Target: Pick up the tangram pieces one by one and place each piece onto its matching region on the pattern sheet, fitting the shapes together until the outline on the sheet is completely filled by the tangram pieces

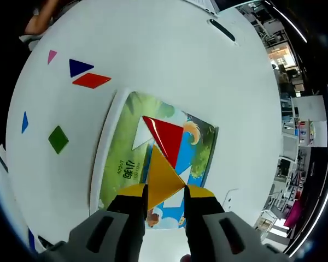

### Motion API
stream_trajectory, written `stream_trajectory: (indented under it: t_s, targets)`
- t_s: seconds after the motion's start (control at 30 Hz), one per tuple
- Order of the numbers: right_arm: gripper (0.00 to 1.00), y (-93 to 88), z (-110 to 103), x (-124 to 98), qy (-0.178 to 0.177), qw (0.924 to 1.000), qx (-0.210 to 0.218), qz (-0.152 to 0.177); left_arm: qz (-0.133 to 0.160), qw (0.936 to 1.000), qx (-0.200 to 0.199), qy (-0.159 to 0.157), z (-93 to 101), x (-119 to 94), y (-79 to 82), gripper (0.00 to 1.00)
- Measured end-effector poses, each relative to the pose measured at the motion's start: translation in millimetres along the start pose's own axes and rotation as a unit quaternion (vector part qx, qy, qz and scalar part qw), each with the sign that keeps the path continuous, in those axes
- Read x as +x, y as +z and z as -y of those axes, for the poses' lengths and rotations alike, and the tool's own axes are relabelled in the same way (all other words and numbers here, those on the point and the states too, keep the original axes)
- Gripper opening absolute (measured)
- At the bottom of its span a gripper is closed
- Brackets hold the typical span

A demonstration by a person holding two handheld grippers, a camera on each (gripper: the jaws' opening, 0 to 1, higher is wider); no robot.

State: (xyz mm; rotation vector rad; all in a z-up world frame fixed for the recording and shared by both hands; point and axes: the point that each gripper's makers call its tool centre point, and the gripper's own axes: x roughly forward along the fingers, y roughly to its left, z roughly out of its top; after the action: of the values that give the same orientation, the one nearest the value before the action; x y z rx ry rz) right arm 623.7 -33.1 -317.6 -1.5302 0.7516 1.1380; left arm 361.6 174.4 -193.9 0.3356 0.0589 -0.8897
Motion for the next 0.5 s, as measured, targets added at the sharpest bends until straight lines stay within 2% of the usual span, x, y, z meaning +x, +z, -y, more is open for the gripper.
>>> stream_trajectory:
  t_s: [0.5]
  targets:
    - [0.27,-3.0,-2,15,0.012,0.9999,0.005,-0.004,-0.007,0.9999,0.006,0.005,-1.5,1,-1.3,0.36]
